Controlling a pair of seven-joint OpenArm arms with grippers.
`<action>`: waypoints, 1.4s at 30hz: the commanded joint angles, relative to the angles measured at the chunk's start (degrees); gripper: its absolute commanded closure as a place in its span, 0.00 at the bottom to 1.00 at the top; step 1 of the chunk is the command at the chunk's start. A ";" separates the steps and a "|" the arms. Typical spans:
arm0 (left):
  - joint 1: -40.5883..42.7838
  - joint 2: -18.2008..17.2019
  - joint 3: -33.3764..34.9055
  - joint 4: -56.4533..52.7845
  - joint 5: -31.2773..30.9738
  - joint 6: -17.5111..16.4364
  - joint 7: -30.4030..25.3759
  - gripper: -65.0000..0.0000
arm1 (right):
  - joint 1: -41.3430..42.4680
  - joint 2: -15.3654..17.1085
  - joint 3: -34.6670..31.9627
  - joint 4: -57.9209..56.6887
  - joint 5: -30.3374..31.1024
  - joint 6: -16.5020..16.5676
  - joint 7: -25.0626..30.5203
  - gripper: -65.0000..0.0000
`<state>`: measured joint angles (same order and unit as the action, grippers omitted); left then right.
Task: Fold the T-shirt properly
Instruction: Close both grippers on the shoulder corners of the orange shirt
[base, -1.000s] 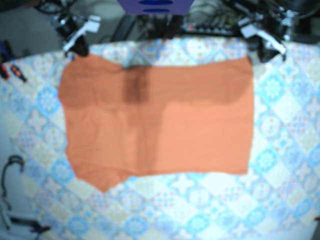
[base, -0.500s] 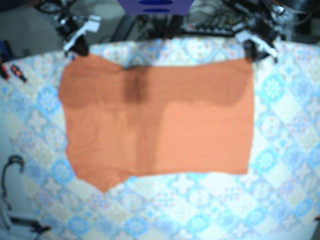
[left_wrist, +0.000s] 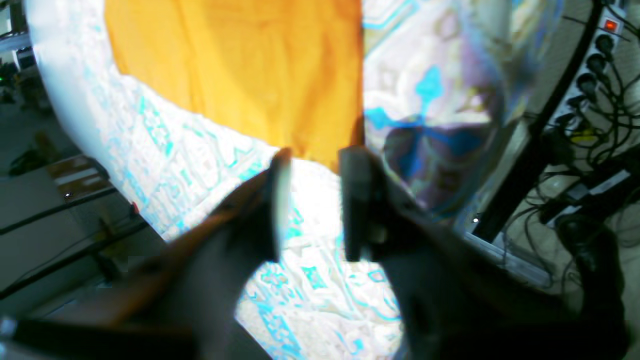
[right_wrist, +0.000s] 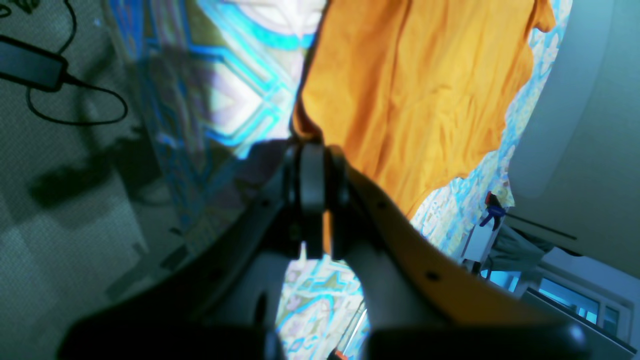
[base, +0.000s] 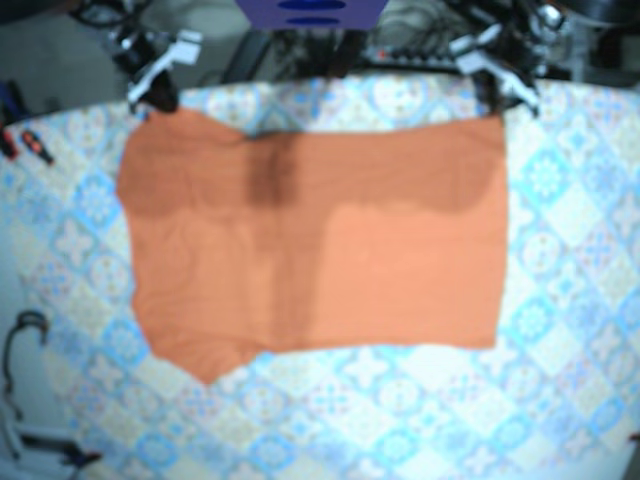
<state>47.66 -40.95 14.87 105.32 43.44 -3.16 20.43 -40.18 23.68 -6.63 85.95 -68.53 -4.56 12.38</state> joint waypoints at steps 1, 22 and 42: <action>0.47 -0.59 -0.24 -0.04 0.38 0.74 0.01 0.65 | -0.39 0.54 0.26 0.60 0.44 -0.85 0.32 1.00; -7.53 -0.41 -0.15 -8.57 0.21 -0.49 -0.51 0.44 | -0.39 0.54 0.26 0.33 0.36 -0.85 0.32 1.00; -11.31 -0.33 5.04 -12.53 0.21 -0.67 -0.43 0.44 | -0.48 -0.61 0.26 0.42 0.36 -0.85 0.32 1.00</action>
<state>36.03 -40.64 19.92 92.44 43.51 -3.90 20.25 -40.18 22.55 -6.59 85.82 -68.55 -4.54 12.38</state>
